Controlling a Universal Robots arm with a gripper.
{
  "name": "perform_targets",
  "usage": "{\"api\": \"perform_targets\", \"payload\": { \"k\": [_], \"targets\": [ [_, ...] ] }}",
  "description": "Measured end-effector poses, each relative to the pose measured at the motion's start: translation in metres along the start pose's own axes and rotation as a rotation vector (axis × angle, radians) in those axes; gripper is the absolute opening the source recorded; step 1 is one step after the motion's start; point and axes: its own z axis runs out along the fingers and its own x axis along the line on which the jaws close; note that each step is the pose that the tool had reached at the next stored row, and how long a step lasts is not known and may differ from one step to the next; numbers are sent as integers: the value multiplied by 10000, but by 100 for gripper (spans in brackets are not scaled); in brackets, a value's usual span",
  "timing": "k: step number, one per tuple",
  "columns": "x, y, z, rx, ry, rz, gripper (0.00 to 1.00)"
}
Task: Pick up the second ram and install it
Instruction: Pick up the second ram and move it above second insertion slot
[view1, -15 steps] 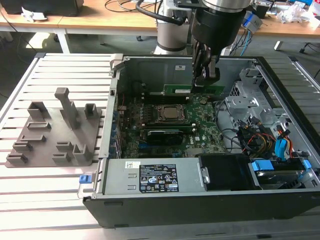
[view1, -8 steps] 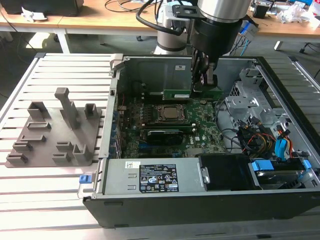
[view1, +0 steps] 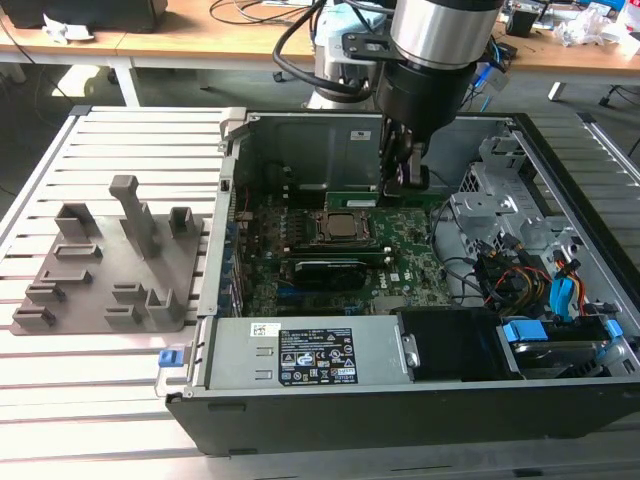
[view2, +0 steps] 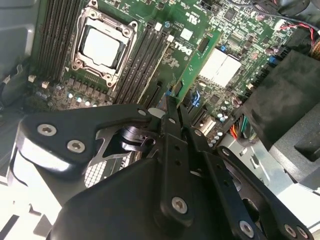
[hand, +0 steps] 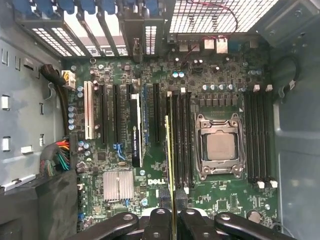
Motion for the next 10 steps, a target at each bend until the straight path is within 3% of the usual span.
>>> {"api": "perform_targets", "payload": {
  "k": [10],
  "targets": [
    [-3,2,19,0,0,0,14]
  ]
}}
